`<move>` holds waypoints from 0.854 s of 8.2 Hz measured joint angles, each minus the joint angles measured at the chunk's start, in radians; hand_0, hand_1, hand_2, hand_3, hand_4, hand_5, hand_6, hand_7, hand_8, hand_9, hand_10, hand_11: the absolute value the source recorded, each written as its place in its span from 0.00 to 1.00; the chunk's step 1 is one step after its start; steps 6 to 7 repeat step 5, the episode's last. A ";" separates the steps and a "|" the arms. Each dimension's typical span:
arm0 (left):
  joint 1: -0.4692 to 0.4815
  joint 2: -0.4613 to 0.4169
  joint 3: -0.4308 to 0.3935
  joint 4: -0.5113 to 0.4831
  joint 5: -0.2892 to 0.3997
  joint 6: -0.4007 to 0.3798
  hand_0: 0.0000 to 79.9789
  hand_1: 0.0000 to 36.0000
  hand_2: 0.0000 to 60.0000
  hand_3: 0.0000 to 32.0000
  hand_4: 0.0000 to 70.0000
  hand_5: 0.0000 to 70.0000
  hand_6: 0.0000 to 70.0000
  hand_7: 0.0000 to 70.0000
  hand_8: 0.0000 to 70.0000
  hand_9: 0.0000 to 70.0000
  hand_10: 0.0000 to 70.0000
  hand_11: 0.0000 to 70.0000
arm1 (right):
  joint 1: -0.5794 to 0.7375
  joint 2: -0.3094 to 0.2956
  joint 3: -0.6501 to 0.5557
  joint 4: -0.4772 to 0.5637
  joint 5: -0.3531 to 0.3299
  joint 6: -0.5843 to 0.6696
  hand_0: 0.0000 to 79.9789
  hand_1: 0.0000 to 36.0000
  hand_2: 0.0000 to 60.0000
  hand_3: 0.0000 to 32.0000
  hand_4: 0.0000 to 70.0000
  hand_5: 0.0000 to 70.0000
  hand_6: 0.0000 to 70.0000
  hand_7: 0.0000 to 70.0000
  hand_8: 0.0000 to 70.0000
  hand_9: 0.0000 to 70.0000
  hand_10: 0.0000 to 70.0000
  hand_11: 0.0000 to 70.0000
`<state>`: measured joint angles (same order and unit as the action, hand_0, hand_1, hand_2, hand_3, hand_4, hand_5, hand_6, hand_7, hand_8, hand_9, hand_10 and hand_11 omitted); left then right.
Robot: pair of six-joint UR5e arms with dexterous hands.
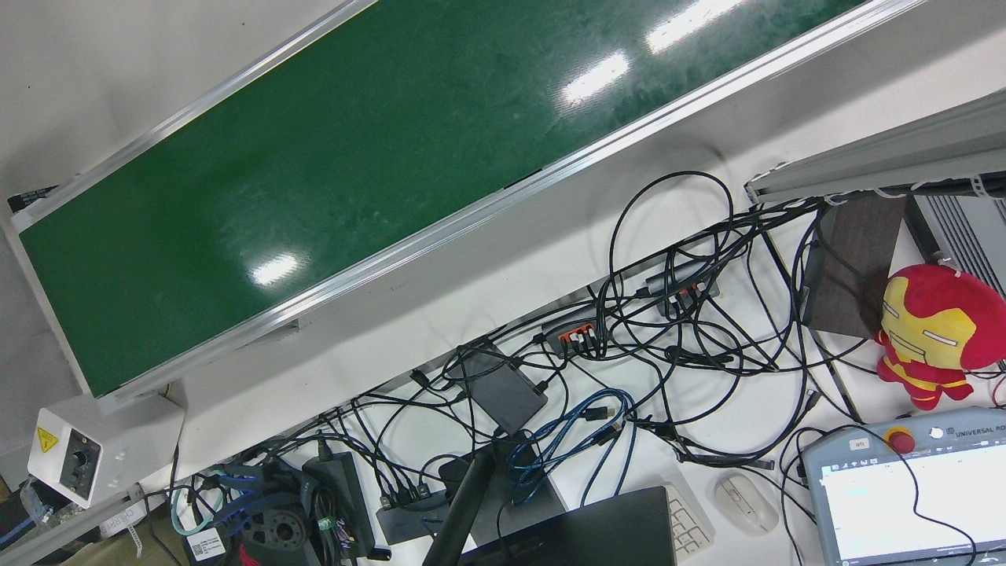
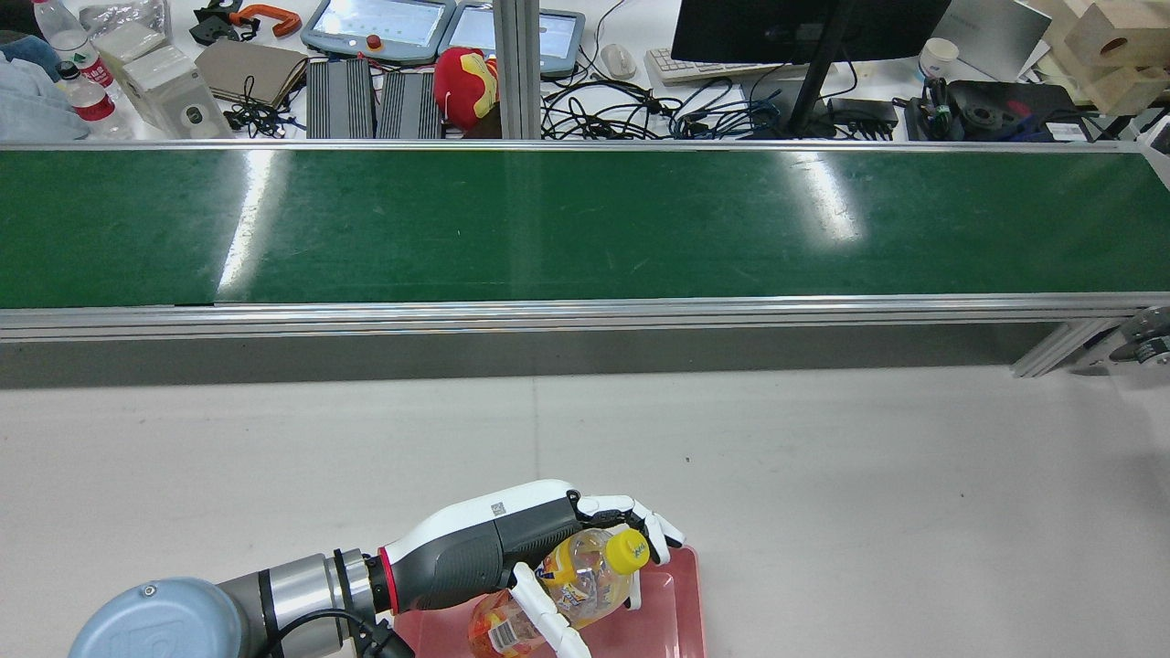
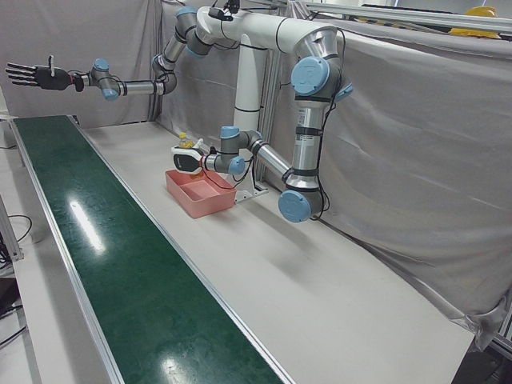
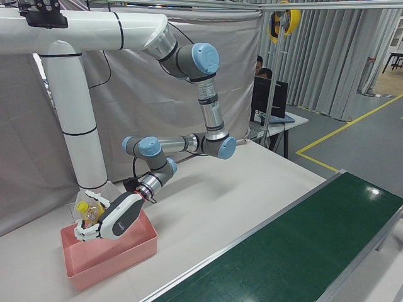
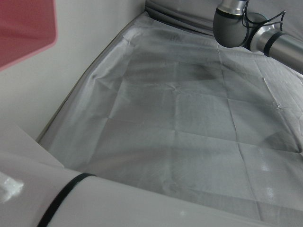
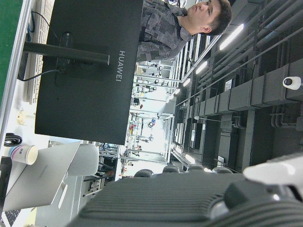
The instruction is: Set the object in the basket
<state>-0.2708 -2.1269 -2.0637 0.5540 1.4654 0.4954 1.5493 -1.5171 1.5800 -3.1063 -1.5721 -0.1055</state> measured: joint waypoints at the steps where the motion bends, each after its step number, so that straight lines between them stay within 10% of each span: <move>1: -0.005 0.035 -0.016 -0.004 0.016 0.001 0.60 0.09 0.00 0.00 0.00 0.21 0.00 0.00 0.14 0.18 0.19 0.30 | 0.000 0.000 0.000 0.000 0.000 0.000 0.00 0.00 0.00 0.00 0.00 0.00 0.00 0.00 0.00 0.00 0.00 0.00; 7: -0.015 0.095 -0.043 -0.030 0.027 0.000 0.58 0.00 0.00 0.12 0.00 0.04 0.00 0.00 0.02 0.01 0.06 0.10 | 0.000 0.000 0.000 0.000 0.000 0.000 0.00 0.00 0.00 0.00 0.00 0.00 0.00 0.00 0.00 0.00 0.00 0.00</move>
